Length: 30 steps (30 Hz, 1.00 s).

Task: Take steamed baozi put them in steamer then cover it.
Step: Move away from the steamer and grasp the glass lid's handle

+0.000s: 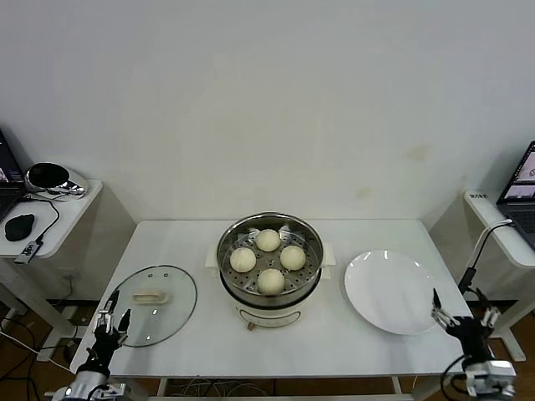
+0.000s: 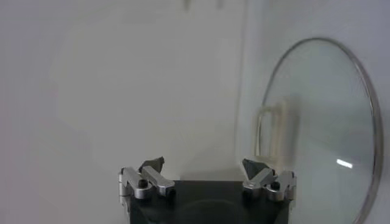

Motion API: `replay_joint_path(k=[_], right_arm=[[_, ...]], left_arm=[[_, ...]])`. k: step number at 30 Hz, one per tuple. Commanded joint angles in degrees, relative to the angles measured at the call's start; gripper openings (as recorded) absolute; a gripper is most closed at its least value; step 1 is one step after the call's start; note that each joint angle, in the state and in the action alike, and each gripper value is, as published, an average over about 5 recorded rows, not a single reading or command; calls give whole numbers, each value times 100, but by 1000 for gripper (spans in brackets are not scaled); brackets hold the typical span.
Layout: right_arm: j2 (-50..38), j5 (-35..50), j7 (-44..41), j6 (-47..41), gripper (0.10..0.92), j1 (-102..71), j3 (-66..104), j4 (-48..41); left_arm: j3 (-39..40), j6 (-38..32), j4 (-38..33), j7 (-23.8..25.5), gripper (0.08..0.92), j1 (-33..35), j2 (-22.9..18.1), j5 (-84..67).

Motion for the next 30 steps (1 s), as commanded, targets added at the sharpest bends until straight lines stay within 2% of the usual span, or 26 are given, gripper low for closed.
replay_joint_path(k=[1, 19, 30], right_arm=[[306, 17, 90, 6, 823, -488, 512, 169], [409, 4, 64, 63, 823, -542, 495, 221], [472, -126, 55, 135, 823, -546, 478, 105]], left_arm=[[452, 30, 816, 68, 823, -869, 203, 654], [978, -18, 1714, 29, 823, -1744, 233, 606], [1129, -50, 1933, 71, 822, -1995, 278, 514]])
